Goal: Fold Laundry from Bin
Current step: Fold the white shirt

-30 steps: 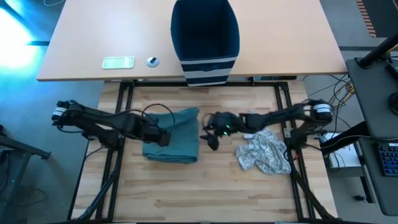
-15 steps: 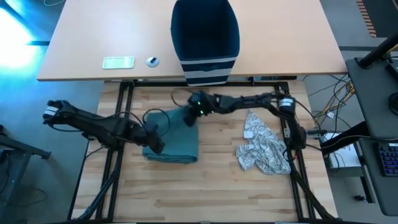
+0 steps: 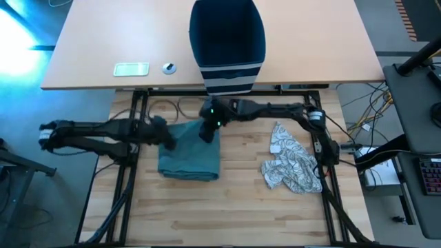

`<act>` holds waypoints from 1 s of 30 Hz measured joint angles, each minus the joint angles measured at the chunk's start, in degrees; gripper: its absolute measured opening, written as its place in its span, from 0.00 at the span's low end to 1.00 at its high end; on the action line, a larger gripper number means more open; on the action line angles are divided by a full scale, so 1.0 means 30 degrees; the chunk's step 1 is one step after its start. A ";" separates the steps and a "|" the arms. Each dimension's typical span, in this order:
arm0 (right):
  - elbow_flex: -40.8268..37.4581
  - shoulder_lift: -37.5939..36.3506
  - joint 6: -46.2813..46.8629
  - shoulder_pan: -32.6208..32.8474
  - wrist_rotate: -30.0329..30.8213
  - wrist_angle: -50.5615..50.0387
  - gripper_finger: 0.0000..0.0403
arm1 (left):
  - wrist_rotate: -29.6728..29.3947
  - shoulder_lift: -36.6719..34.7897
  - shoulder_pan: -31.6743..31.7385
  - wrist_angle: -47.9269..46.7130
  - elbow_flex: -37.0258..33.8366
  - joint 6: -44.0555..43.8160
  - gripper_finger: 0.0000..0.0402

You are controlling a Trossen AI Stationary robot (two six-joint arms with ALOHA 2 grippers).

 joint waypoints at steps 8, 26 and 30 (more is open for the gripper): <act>-0.0664 -0.0807 0.0513 0.4159 0.0035 0.0067 0.03 | 0.0741 0.1290 0.7596 0.3589 -0.2578 0.3849 0.58; -0.0958 -0.1496 0.1109 0.6113 0.2208 -0.3659 0.03 | 0.1920 -0.0856 0.6806 -0.5813 0.4452 0.5318 0.58; -0.1358 -0.1401 0.0472 0.6228 0.2218 -0.2077 0.03 | 0.1611 -0.2692 0.2501 -0.5215 0.3531 0.0930 0.58</act>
